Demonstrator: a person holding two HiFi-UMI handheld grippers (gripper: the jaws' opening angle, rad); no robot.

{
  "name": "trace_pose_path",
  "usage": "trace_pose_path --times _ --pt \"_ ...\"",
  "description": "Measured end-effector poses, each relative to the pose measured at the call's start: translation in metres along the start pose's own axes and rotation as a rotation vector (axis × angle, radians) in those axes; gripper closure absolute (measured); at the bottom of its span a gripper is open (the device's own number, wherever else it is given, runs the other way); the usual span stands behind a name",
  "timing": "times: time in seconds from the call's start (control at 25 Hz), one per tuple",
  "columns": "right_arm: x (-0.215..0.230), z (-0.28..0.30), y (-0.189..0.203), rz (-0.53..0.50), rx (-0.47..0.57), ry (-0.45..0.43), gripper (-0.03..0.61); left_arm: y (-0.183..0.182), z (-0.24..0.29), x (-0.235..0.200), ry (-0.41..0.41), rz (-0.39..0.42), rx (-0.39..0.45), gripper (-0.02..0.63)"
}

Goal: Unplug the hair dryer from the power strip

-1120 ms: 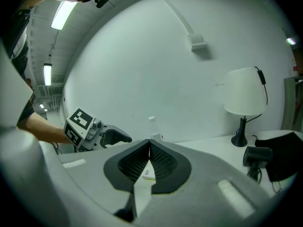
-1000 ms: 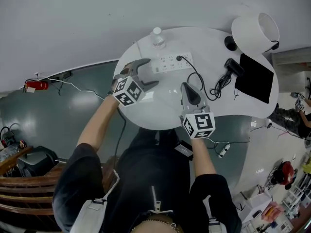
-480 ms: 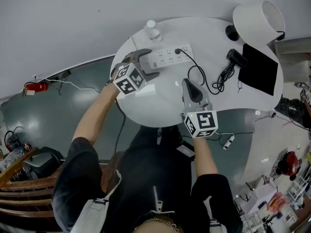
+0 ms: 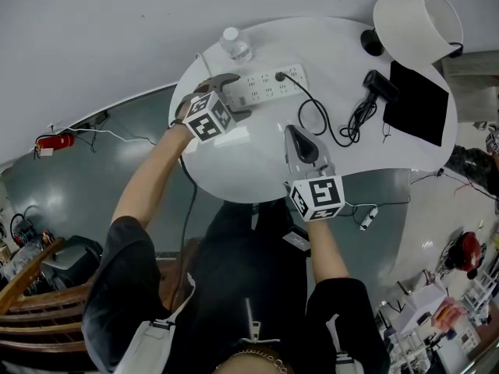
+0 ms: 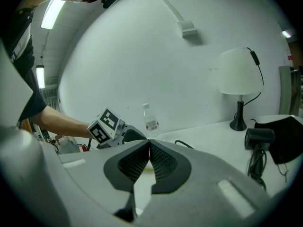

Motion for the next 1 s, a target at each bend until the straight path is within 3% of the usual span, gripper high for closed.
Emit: trace_pose_path --times 0.36,1.0 --pt "0.005 0.010 0.016 0.037 -0.020 0.005 0.574 0.011 0.034 -0.004 0.045 -0.031 -0.052 0.207" --pt "0.012 0.012 0.029 0.077 -0.025 0.036 0.574 0.021 0.062 -0.004 0.073 0.040 -0.170 0.201"
Point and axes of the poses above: the fingertips, and each gripper's own axes: z forward along the fingers, x to its right, y out of its underside, the point moved 7 cm from there along -z, backward along the fingers, and after that the axes turned 7 degrees about -y, right-handed, at the moved point
